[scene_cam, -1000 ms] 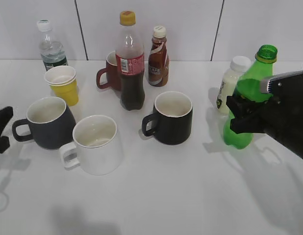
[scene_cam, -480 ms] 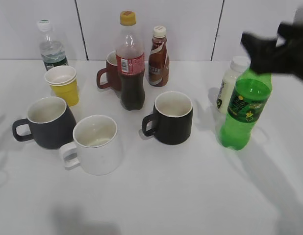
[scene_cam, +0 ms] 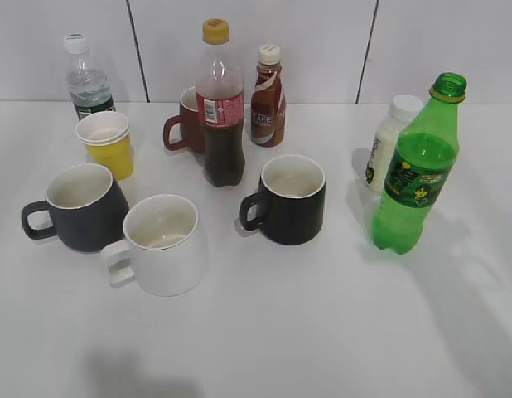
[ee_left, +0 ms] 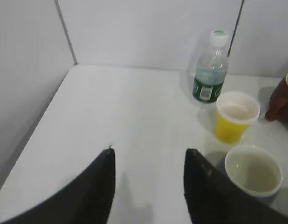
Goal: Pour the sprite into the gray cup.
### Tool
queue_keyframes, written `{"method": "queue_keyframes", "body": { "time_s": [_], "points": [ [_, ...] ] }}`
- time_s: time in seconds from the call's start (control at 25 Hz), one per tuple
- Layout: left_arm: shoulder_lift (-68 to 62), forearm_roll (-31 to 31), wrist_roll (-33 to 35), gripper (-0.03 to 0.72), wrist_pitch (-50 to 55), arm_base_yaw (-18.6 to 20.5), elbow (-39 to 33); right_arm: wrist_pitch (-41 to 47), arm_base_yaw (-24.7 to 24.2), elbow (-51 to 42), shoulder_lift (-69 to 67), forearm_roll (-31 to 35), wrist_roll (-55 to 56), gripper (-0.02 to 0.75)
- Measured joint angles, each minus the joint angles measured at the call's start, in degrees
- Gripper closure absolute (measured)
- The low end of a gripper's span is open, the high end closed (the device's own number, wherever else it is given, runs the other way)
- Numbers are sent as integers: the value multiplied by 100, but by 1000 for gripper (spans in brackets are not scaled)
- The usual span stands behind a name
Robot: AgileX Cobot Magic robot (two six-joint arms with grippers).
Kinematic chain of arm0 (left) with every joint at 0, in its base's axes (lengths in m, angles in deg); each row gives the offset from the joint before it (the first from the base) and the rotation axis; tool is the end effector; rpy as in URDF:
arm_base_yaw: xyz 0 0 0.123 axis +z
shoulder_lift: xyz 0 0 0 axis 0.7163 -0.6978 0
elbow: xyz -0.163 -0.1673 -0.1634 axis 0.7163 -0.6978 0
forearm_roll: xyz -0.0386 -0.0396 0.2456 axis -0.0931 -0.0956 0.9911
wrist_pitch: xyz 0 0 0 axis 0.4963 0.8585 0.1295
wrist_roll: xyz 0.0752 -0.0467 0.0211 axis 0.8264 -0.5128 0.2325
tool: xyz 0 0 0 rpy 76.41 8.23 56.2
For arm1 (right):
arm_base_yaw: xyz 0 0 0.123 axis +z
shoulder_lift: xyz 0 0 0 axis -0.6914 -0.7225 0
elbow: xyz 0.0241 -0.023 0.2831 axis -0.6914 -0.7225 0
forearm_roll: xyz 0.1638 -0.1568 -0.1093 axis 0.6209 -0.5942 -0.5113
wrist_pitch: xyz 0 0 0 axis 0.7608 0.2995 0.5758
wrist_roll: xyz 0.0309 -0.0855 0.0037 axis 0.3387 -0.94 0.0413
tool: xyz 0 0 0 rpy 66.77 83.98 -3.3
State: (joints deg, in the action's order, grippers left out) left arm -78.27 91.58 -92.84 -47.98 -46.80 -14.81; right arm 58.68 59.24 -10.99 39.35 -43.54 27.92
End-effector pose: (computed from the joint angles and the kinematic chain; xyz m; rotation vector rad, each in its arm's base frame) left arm 0.1228 0.0102 0.3226 -0.1622 1.9936 0.0656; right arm 0.1770 0.0484 0.3442 -0.3047 1.8883 0.1384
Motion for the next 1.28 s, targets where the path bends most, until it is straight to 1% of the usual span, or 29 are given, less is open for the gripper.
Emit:
{"method": "queue_keyframes", "body": {
  "time_s": [0.12,0.2,0.28,0.4,0.52,0.6,0.76,1.0,1.12,1.2,1.28],
  "points": [
    [728,-203,46,283,1063,0,6,1389,0,0,711,180,5,152],
    [1129,-386,203,278,1739,0,6,2340,0,-13,1095,330,13,152],
    [1479,-634,481,277,2293,0,6,3054,0,-85,1536,397,48,152],
    [1843,-890,804,277,2966,0,-56,3923,0,-427,2319,404,113,153],
    [2136,-1024,969,276,3223,0,-273,4620,0,-889,3249,147,237,153],
    [2296,-1178,1105,276,3096,0,-373,4722,0,-1090,3813,65,292,153],
    [2387,-1462,1394,276,3029,0,-439,4369,0,-1299,4609,-55,460,177],
    [2387,-1499,1451,283,3022,0,-438,4257,4,-1324,4684,-97,519,250],
    [2400,-1504,1451,297,3022,0,-438,4245,-20,-1324,4684,-97,524,268],
    [2501,-1504,1453,305,3018,0,-438,4245,-203,-1324,4690,-97,524,277],
    [2702,-1511,1453,310,3006,0,-438,4243,-546,-1324,4690,-97,524,283]
  ]
}}
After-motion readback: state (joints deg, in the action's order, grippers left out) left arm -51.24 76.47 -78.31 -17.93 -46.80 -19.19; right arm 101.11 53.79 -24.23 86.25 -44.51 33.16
